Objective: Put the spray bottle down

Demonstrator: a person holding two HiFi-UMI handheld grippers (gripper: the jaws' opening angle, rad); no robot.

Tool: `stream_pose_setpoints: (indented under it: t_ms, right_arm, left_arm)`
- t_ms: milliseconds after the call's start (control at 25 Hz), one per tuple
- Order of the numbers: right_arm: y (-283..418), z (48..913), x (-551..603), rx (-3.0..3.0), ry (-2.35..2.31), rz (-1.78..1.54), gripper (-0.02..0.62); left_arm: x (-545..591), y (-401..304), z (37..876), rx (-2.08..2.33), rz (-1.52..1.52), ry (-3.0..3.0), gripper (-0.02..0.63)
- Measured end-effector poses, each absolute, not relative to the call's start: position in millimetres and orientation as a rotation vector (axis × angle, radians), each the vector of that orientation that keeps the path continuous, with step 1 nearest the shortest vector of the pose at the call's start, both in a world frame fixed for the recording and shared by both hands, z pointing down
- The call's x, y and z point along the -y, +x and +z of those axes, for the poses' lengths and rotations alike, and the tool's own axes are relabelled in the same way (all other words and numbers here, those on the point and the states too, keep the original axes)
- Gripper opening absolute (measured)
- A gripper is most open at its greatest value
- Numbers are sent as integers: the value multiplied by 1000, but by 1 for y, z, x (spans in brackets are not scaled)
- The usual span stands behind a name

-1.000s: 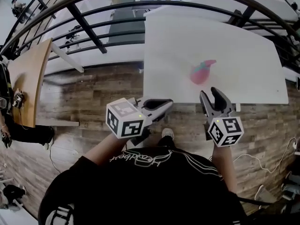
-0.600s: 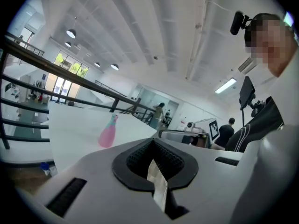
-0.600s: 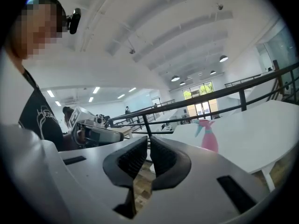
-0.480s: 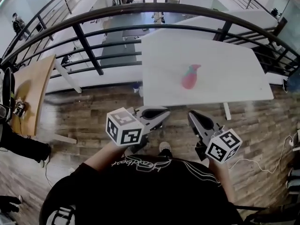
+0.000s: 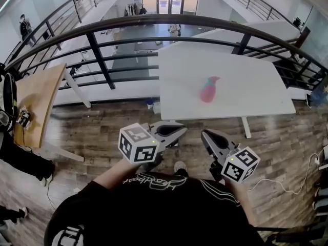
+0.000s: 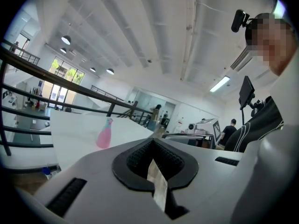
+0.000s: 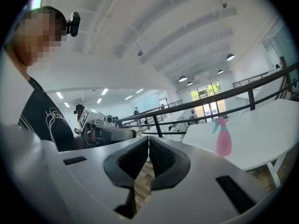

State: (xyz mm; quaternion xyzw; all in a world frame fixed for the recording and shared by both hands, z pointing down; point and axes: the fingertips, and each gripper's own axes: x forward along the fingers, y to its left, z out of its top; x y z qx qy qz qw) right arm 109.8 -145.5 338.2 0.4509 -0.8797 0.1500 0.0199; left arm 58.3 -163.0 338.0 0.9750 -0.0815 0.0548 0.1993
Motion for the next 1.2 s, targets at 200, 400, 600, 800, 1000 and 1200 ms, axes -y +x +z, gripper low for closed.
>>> stream_pose_setpoints:
  t_ms: [200, 400, 600, 800, 1000, 1200]
  right_arm:
    - [108, 338, 145, 2720, 1406, 451, 15]
    - [107, 338, 149, 2713, 1402, 448, 15]
    - [106, 340, 150, 2707, 1395, 451, 15]
    - [106, 340, 149, 2700, 1396, 451, 15]
    - [104, 340, 149, 2695, 1401, 451, 15]
    - [104, 342, 148, 2691, 1393, 454, 15]
  left_arm:
    - [161, 56, 337, 230, 149, 2731, 6]
    - [162, 55, 335, 232, 144, 2730, 6]
    - [163, 56, 335, 231, 140, 2726, 6]
    - [162, 57, 334, 219, 135, 2728, 6]
    - [161, 56, 335, 209, 136, 2731, 6]
    - [161, 56, 332, 206, 131, 2734, 6]
